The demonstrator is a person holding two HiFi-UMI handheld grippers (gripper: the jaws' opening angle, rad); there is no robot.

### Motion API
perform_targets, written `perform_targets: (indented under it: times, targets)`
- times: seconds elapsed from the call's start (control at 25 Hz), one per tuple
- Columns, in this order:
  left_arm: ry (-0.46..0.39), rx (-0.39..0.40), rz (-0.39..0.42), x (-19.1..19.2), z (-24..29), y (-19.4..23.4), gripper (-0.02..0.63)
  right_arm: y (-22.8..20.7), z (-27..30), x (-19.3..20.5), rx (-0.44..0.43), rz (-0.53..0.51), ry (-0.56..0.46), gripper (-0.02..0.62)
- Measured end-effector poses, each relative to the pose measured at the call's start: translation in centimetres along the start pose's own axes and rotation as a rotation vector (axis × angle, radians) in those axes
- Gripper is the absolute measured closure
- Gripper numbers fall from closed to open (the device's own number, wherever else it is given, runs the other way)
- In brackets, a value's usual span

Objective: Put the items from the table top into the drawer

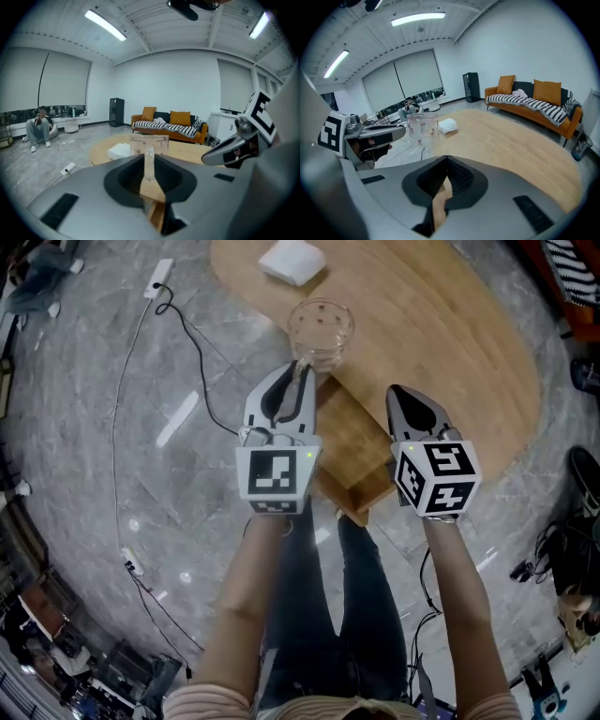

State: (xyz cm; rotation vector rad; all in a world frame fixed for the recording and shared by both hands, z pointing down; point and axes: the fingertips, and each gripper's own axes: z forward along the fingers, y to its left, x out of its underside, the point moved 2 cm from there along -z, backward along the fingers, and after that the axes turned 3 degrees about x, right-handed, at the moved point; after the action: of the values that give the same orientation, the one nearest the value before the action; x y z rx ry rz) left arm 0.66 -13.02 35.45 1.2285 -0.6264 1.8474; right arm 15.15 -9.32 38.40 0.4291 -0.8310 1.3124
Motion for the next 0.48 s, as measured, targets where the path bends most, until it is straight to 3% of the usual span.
perform_targets:
  times: [0.24, 0.48]
  targets:
    - [0.003, -0.007, 0.019, 0.1, -3.6, -1.7, 0.549, 0.8, -2.1, 0.9, -0.028, -0.016, -0.005, 0.586]
    - [0.056, -0.016, -0.022, 3.3, -6.2, -3.4, 0.552, 1.5, -3.1, 2.8, -0.065, -0.035, 0.014, 0.586]
